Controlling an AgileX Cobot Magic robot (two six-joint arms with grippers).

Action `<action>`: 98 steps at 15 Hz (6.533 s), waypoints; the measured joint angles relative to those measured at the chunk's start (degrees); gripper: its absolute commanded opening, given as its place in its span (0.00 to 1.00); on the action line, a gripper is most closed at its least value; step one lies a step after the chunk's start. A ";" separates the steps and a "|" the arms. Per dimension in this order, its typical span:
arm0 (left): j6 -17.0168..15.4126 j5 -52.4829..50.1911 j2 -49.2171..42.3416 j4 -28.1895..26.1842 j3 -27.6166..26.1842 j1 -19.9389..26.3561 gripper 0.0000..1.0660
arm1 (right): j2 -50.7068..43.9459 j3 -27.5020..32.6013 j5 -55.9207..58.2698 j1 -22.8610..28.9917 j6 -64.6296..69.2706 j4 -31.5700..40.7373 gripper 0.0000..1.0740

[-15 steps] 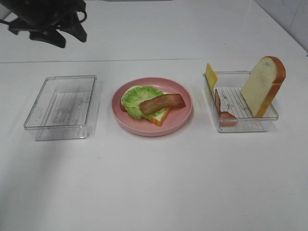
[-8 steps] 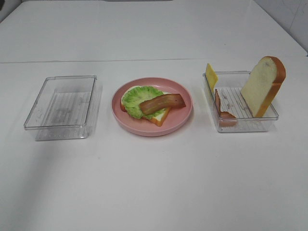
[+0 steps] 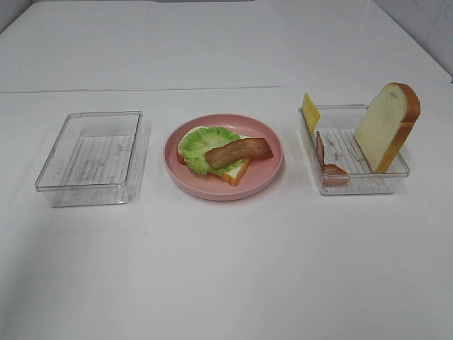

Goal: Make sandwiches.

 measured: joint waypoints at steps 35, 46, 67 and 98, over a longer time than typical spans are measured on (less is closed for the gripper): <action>3.67 -8.88 -57.24 6.42 44.00 -0.06 0.52 | 84.63 -36.38 -9.51 0.23 -11.52 21.94 0.49; 3.67 -8.88 -57.24 6.42 44.00 -0.06 0.52 | 117.00 -60.16 -2.81 10.43 -1.03 16.16 0.48; 3.67 -8.88 -57.24 6.42 44.00 -0.06 0.52 | 106.86 -63.60 4.53 10.43 -3.21 32.49 0.00; 3.67 -8.88 -57.24 6.42 44.00 -0.06 0.52 | 124.16 -66.29 -16.50 23.72 5.04 26.59 0.57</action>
